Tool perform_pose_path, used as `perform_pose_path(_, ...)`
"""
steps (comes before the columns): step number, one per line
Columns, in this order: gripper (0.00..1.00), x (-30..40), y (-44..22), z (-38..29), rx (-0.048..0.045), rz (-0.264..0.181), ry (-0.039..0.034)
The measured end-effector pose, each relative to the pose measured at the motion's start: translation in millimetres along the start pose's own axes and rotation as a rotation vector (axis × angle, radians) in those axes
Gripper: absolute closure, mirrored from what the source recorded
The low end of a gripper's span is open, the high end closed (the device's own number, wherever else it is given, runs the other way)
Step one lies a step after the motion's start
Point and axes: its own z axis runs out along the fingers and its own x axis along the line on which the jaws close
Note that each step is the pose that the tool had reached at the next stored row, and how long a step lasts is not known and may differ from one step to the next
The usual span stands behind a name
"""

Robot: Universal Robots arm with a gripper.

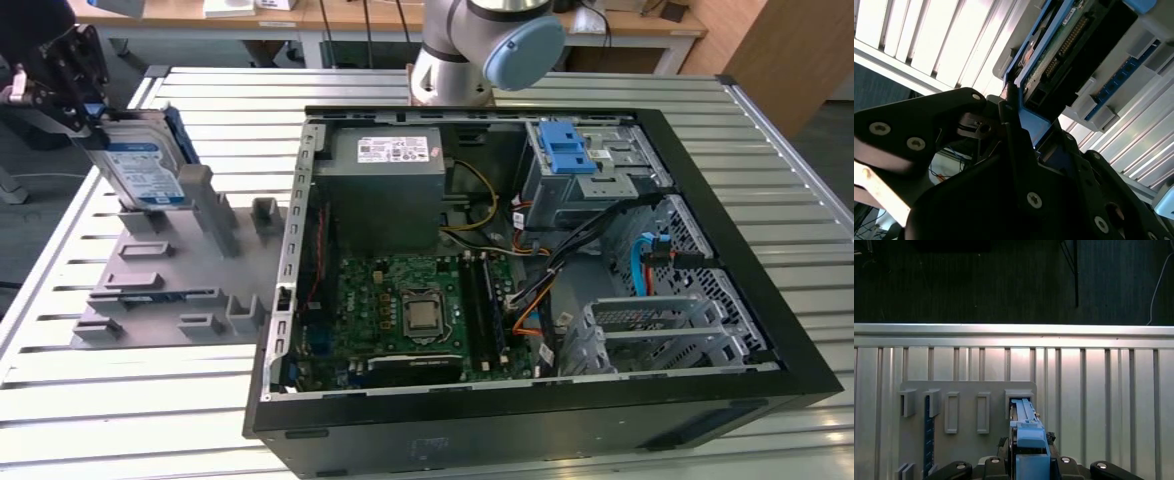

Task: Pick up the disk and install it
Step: 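Pick up the disk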

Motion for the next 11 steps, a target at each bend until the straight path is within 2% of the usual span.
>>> perform_pose_path(11, 0.64, -0.2, 0.2, -6.9, 0.0001, 0.000, 0.0000)
